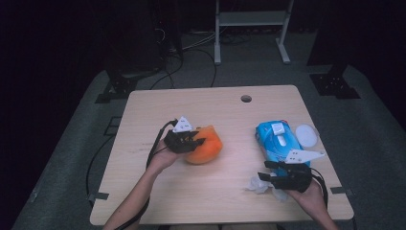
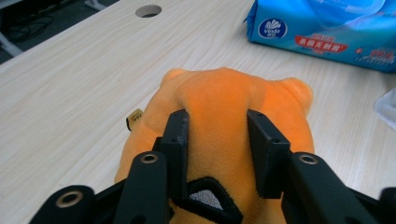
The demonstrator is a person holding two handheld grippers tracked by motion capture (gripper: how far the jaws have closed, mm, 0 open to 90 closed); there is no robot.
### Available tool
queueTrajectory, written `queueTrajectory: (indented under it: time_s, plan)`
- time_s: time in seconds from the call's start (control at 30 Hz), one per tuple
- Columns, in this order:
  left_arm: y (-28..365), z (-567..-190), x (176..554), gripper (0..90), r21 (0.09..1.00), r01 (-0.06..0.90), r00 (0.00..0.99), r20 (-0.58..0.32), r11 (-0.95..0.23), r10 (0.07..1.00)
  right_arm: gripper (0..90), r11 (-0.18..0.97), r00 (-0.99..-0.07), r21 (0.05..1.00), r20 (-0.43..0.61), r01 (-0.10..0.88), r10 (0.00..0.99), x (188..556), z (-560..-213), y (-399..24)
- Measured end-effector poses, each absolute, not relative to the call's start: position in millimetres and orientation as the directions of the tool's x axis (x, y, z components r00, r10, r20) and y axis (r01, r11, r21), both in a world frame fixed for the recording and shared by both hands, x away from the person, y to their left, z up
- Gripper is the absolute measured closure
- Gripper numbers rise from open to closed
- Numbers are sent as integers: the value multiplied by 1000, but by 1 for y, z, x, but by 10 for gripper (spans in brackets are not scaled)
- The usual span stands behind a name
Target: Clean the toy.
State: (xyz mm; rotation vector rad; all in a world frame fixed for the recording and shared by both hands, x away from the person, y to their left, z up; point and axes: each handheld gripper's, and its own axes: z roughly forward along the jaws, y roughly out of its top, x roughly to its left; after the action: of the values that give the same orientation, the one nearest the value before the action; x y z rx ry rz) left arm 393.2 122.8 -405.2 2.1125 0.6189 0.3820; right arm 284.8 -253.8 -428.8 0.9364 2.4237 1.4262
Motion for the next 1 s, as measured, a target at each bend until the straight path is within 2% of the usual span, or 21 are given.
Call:
queueTrajectory:
  time_s: [0.07, 0.2, 0.33, 0.53, 1.0]
  plan:
    - [123, -403, 393, 462, 823, 298, 831, 26, -484, 555, 415, 346, -786, 835, 154, 427, 599, 286, -430, -254]
    - [124, -399, 389, 320, 829, 298, 831, 19, -474, 556, 409, 349, -785, 835, 150, 427, 602, 286, -430, -254]
    - [129, -397, 382, 239, 835, 303, 826, 10, -460, 563, 395, 345, -780, 835, 148, 428, 607, 287, -430, -254]
    - [142, -397, 370, 191, 839, 314, 811, 7, -444, 585, 381, 352, -781, 834, 141, 425, 609, 288, -429, -252]
    - [171, -400, 345, 171, 844, 327, 788, 5, -425, 616, 354, 362, -781, 830, 132, 424, 611, 286, -430, -249]
